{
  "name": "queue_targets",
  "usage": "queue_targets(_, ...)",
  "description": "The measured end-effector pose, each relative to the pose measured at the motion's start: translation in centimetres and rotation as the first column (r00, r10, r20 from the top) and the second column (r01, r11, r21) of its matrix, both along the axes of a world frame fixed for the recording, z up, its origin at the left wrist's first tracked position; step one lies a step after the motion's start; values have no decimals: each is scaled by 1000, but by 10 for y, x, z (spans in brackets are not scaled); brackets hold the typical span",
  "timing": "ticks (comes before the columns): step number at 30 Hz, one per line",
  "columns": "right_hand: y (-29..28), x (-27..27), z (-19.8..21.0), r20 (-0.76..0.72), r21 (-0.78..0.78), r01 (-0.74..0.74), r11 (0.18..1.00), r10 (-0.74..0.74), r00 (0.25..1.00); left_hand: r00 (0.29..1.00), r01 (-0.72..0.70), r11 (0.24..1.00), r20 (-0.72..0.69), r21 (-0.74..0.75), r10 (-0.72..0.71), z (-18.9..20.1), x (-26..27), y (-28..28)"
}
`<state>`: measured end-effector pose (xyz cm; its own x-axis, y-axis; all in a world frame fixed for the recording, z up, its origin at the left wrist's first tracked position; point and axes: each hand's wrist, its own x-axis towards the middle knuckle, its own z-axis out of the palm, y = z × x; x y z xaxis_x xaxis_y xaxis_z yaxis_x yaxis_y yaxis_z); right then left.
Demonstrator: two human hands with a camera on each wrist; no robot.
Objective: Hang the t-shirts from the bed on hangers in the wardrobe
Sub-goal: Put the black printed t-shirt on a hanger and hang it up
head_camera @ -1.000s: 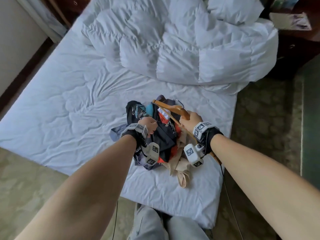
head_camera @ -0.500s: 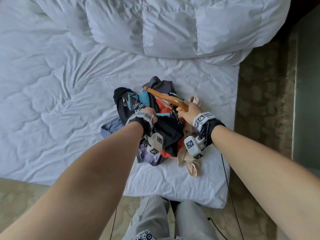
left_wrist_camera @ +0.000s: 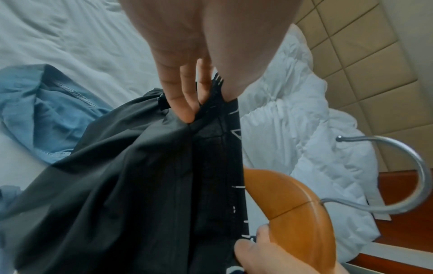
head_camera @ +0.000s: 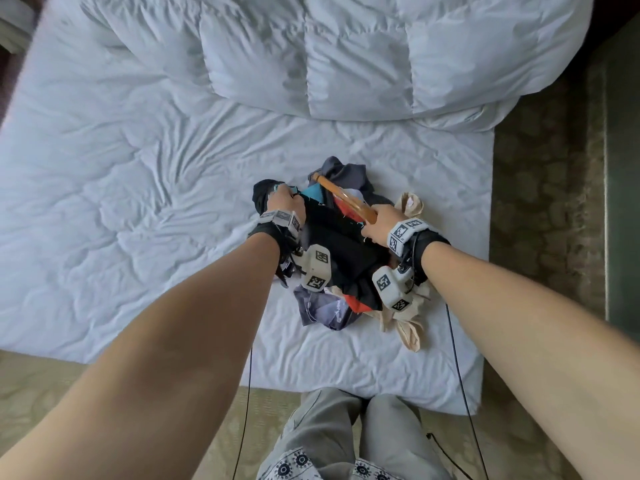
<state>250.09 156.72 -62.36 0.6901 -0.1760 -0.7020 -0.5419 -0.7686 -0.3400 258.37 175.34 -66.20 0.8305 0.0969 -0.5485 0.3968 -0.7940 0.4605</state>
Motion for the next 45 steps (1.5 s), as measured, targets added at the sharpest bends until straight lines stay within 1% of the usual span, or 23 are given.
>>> queue_targets(2,4,4,18,36,34,98,995,-99,994,999,-45,996,-24,-78,44,14,4,2)
queue_targets(4,8,7,35,86,105,202,974,-211,974,994,-83,981,-86,-175,69,16,10,8)
queue_targets(6,13,10,57,138,193,278,941,-306,942,990,-115,956,-107,-271,89,14,17,14)
queue_targets(9,20,13,97,204,300,327,896,-395,896,1000,-30,935,-19,-355,25,82,5,11)
queue_targets(11,27,15,124,260,301,324,897,-404,877,999,37,927,4,-374,-38,116,1,9)
queue_targets(13,33,15,149,308,300,314,901,-403,862,994,96,889,-8,-447,-112,148,-5,6)
queue_targets(14,36,14,161,327,314,307,899,-405,854,985,157,872,13,-463,-171,163,-9,3)
queue_targets(17,40,11,194,384,361,289,887,-423,821,932,348,817,75,-460,-354,205,-24,-7)
queue_targets(19,40,6,215,425,383,266,885,-425,799,875,473,781,119,-409,-469,222,-31,-14)
queue_targets(21,39,2,232,465,411,237,880,-426,776,818,573,789,222,-221,-531,234,-34,-23)
queue_targets(22,38,0,239,484,423,228,877,-431,762,798,584,801,277,-134,-535,241,-36,-26)
queue_targets(24,34,-5,250,515,439,220,871,-444,733,799,540,837,362,-81,-480,255,-41,-31)
queue_targets(25,30,-7,254,528,435,219,874,-444,724,816,501,859,389,-108,-427,259,-42,-33)
queue_targets(28,20,-19,259,550,372,233,898,-416,724,894,344,882,401,-322,-203,276,-47,-30)
queue_targets(31,14,-33,258,513,379,248,892,-425,745,937,166,857,348,-488,16,295,-54,-25)
queue_targets(34,15,-47,262,491,339,212,917,-364,791,945,23,767,264,-641,192,328,-68,-21)
queue_targets(37,19,-61,269,504,173,100,980,-175,846,934,-51,637,188,-769,302,358,-82,-15)
queue_targets(38,22,-66,272,496,131,67,989,-124,859,923,-94,579,148,-810,356,368,-86,-11)
queue_targets(39,25,-70,272,487,122,48,991,-102,868,902,-148,499,91,-854,422,377,-88,-7)
queue_targets(40,27,-75,273,483,141,41,989,-105,869,879,-175,443,64,-880,473,386,-91,-4)
queue_targets(41,30,-78,275,485,171,40,984,-119,867,863,-183,409,53,-894,502,392,-91,-1)
queue_targets(43,35,-83,279,501,239,68,969,-183,846,863,-192,400,40,-896,504,391,-84,8)
queue_targets(45,38,-87,290,533,323,106,940,-274,800,856,-238,338,-32,-910,516,397,-90,16)
